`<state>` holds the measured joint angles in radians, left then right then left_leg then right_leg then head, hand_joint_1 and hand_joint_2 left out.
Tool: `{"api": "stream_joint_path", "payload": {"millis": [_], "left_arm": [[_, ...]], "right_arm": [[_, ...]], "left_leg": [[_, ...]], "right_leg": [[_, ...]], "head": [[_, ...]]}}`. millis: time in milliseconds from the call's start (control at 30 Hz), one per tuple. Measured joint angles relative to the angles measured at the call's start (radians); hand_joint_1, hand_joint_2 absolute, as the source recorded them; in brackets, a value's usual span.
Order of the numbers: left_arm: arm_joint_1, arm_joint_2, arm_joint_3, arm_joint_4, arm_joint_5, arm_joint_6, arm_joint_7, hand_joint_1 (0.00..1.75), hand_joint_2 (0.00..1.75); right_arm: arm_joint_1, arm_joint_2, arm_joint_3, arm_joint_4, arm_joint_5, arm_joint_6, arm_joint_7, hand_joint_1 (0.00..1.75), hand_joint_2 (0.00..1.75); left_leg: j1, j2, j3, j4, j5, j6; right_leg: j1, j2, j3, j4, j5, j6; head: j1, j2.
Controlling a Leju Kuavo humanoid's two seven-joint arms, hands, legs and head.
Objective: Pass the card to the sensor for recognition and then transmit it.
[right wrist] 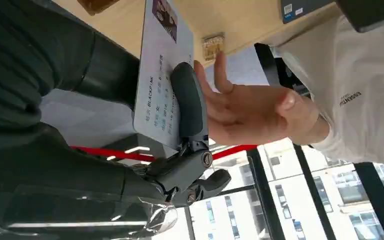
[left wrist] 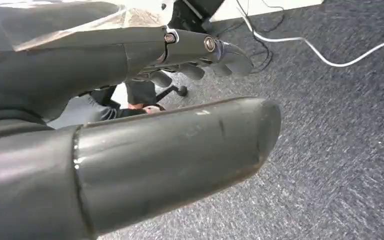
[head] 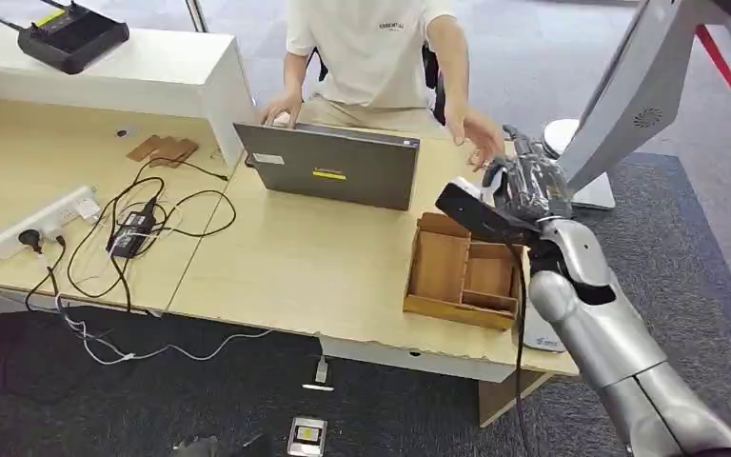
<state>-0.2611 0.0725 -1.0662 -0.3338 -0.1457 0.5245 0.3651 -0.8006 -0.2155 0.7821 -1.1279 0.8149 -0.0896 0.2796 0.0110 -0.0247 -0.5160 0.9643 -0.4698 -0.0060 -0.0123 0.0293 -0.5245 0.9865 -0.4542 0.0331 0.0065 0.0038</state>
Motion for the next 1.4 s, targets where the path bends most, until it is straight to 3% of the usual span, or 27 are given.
{"api": "stream_joint_path", "payload": {"millis": [333,600,633,667,700,733,767,800,867,1000,1033,1067,1233,1400], "left_arm": [[-0.005,-0.003,-0.002,-0.001,-0.035,-0.014,0.004,0.00,0.00],[-0.003,-0.003,-0.001,-0.001,-0.038,-0.016,0.004,0.00,0.00],[-0.003,-0.003,-0.002,-0.001,-0.039,-0.016,0.004,0.00,0.00],[-0.003,-0.003,-0.002,-0.001,-0.040,-0.016,0.004,0.00,0.00],[-0.002,-0.003,-0.002,-0.001,-0.040,-0.016,0.004,0.00,0.00],[-0.002,-0.003,-0.002,-0.001,-0.042,-0.015,0.004,0.00,0.00],[-0.001,-0.003,-0.001,-0.001,-0.043,-0.015,0.004,0.00,0.00],[-0.001,-0.003,-0.001,-0.001,-0.045,-0.014,0.004,0.00,0.00],[0.001,-0.003,-0.001,-0.001,-0.048,-0.014,0.004,0.00,0.00],[0.003,-0.003,0.001,-0.001,-0.061,-0.014,0.004,0.00,0.00],[0.004,-0.003,0.002,-0.001,-0.061,-0.014,0.004,0.00,0.00],[0.005,-0.003,0.002,-0.001,-0.063,-0.014,0.004,0.00,0.00],[0.008,-0.003,0.004,-0.001,-0.072,-0.013,0.002,0.00,0.00],[0.012,-0.003,0.005,-0.001,-0.074,-0.012,0.002,0.00,0.00]], "right_arm": [[-0.063,0.062,0.070,0.212,0.024,0.008,0.000,1.75,1.75],[-0.076,0.079,0.092,0.296,0.032,-0.004,0.000,1.75,1.75],[-0.077,0.081,0.094,0.304,0.033,-0.005,0.000,1.66,1.75],[-0.078,0.083,0.097,0.312,0.034,-0.009,0.000,1.24,1.75],[-0.078,0.086,0.099,0.320,0.036,-0.013,-0.001,0.02,1.75],[-0.078,0.090,0.101,0.327,0.039,-0.016,-0.002,0.02,1.75],[-0.078,0.091,0.104,0.334,0.043,-0.020,-0.002,0.40,1.75],[-0.079,0.095,0.106,0.341,0.048,-0.028,-0.002,1.54,1.75],[-0.080,0.100,0.111,0.354,0.051,-0.042,-0.002,1.75,1.75],[-0.089,0.107,0.119,0.369,0.056,-0.081,-0.011,1.75,1.75],[-0.093,0.109,0.121,0.373,0.055,-0.096,-0.013,1.66,1.75],[-0.097,0.111,0.121,0.376,0.052,-0.112,-0.016,0.00,1.75],[-0.109,0.114,0.120,0.378,0.061,-0.179,-0.014,0.00,1.75],[-0.113,0.117,0.120,0.379,0.062,-0.184,-0.014,0.00,1.75]], "left_leg": [[0.000,0.000,0.000,0.000,0.000,0.000],[0.000,0.001,0.000,0.000,0.000,0.000],[0.000,0.001,0.000,0.000,0.000,0.000],[0.000,0.000,0.000,0.000,0.000,0.000],[0.000,0.000,0.000,0.000,0.000,0.000],[0.000,0.001,0.000,0.000,0.000,0.000],[0.000,0.001,0.000,0.000,0.000,0.000],[0.000,0.001,0.000,0.000,0.000,0.000],[0.000,0.001,0.000,0.000,0.000,0.000],[0.000,0.000,0.000,0.000,0.000,0.000],[0.000,0.001,0.000,0.000,0.000,0.000],[0.000,0.000,0.000,0.000,0.000,0.000],[0.000,0.001,0.000,0.000,0.000,0.000],[0.000,0.001,0.000,0.000,0.000,0.000]], "right_leg": [[0.000,0.000,0.000,0.000,0.000,0.000],[0.000,0.000,-0.001,0.000,0.000,0.000],[0.000,0.000,-0.001,0.000,0.000,0.000],[0.000,0.000,-0.001,0.000,0.000,0.000],[0.000,0.000,-0.001,0.000,0.000,0.000],[0.000,0.000,-0.001,0.000,0.000,0.000],[0.000,0.000,-0.001,0.000,0.000,0.000],[0.000,0.000,0.000,0.000,0.000,0.000],[0.000,0.000,0.000,0.000,0.000,0.000],[0.000,0.000,0.000,0.000,0.000,0.000],[0.000,0.000,-0.001,0.000,0.000,0.000],[0.000,0.000,-0.001,0.000,0.000,0.000],[0.000,0.000,-0.001,0.000,0.000,0.000],[0.000,0.000,-0.001,0.000,0.000,0.000]], "head": [[0.000,0.000],[0.000,0.000],[0.000,0.000],[0.000,0.000],[0.000,0.000],[0.000,0.000],[0.000,0.000],[0.000,0.000],[0.000,0.000],[0.000,0.000],[0.000,0.000],[0.000,0.000],[0.000,0.000],[0.000,0.000]]}}
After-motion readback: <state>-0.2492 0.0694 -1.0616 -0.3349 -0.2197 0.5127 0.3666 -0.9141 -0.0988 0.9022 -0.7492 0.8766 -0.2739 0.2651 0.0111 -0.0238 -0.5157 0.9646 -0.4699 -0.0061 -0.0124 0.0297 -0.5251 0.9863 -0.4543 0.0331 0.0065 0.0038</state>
